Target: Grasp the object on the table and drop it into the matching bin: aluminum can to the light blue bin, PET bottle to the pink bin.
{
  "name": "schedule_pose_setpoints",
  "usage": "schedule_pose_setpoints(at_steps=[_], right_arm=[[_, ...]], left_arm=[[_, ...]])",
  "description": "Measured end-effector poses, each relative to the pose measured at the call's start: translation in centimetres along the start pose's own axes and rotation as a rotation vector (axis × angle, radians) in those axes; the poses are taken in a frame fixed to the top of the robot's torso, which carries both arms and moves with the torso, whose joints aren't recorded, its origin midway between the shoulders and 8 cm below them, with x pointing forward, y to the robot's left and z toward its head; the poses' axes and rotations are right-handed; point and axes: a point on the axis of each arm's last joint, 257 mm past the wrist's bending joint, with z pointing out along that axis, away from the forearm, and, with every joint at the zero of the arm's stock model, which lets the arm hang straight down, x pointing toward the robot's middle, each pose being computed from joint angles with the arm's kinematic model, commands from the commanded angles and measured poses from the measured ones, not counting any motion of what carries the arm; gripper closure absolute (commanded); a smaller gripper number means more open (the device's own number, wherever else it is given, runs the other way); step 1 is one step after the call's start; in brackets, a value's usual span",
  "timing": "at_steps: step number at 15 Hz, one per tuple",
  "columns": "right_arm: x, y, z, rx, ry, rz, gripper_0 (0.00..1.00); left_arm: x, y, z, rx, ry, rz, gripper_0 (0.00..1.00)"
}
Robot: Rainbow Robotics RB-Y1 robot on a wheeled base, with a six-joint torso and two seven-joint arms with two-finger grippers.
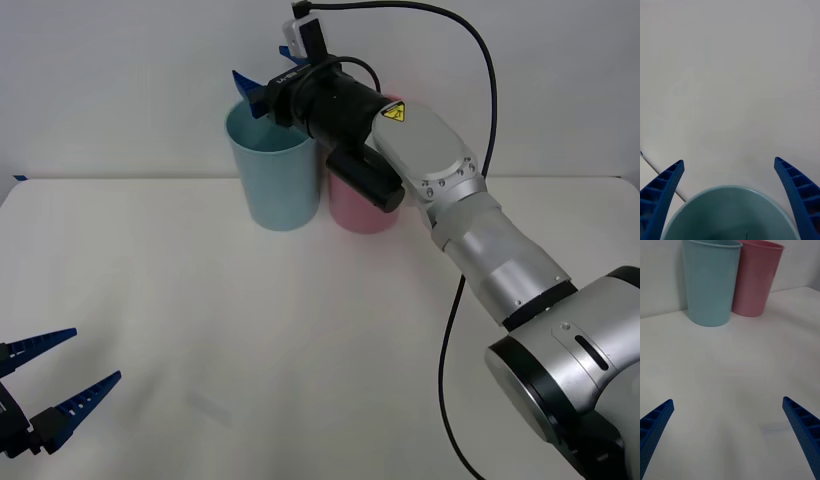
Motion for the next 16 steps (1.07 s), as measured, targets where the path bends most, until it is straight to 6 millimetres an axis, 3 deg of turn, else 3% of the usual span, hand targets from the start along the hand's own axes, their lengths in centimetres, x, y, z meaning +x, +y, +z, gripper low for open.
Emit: schedule_pose_setpoints(at_steps=[3, 7, 16], right_arm=[[0.0, 0.1, -0.9, 0.000, -0.021, 0.006, 0.00], [0.2, 1.1, -4.2, -0.026, -0.064, -0.037, 0.00], [1.7, 3.7, -15.6, -0.177, -0.082, -0.068, 0.00]], left_arm=[[0.0, 0.0, 0.0, 0.000, 0.000, 0.000, 0.00], [0.0, 0.0, 0.0, 0.000, 0.000, 0.000, 0.00], [0.0, 0.0, 0.0, 0.000, 0.000, 0.000, 0.00]])
